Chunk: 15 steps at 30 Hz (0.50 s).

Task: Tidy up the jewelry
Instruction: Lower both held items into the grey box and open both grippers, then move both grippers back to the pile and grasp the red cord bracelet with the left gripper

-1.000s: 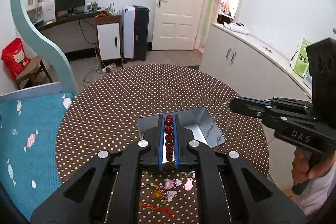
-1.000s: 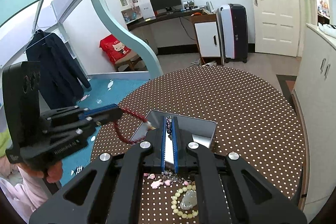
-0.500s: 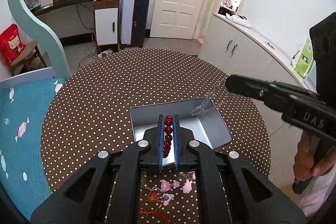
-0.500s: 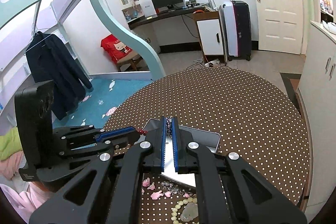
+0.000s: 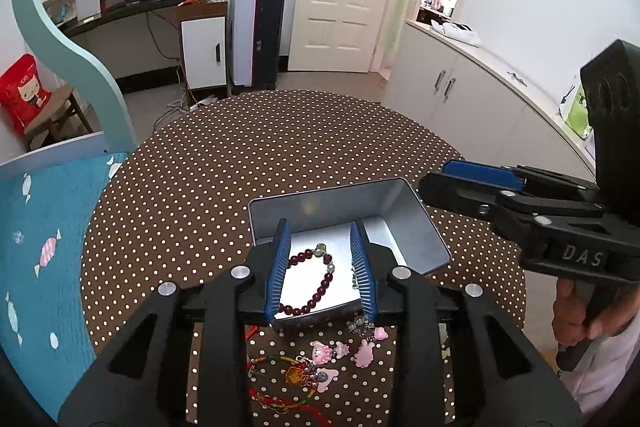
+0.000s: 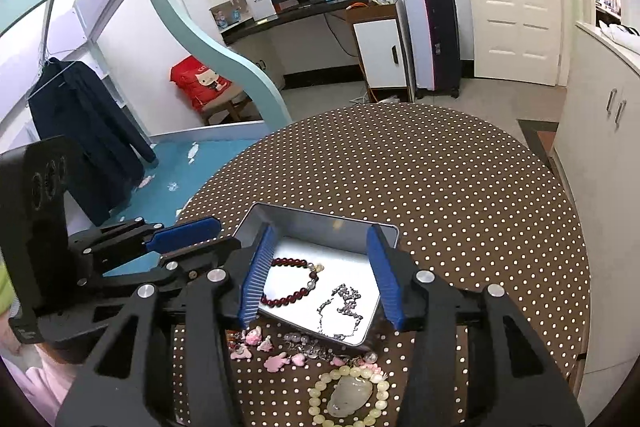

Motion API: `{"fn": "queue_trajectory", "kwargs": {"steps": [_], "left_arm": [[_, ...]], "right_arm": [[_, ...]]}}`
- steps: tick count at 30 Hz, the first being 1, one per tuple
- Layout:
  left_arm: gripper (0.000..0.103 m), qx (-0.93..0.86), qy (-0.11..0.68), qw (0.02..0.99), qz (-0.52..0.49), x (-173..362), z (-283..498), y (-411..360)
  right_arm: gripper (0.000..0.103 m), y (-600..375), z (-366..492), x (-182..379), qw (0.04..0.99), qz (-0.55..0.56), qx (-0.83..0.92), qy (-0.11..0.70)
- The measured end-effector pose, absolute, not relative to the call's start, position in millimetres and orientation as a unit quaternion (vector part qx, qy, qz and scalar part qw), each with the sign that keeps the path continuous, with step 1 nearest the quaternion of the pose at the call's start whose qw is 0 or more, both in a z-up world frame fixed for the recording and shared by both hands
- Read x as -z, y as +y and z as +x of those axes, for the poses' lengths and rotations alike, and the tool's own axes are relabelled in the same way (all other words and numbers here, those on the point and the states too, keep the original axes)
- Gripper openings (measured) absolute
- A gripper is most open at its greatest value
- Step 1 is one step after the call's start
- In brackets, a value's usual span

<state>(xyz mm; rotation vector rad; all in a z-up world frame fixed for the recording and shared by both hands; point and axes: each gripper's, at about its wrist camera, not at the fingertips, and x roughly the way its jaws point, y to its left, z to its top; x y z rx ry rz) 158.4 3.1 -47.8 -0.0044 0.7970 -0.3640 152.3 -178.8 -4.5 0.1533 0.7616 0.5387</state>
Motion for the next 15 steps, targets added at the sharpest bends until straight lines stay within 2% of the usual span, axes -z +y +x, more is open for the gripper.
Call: {"fn": "queue_trajectory", "kwargs": {"steps": [15], "left_arm": [[0.033,0.124,0.391,0.911,-0.031,56,123,47]], "right_arm": [[0.047,-210,125,17,0.906,0.068,-0.184,0.376]]}}
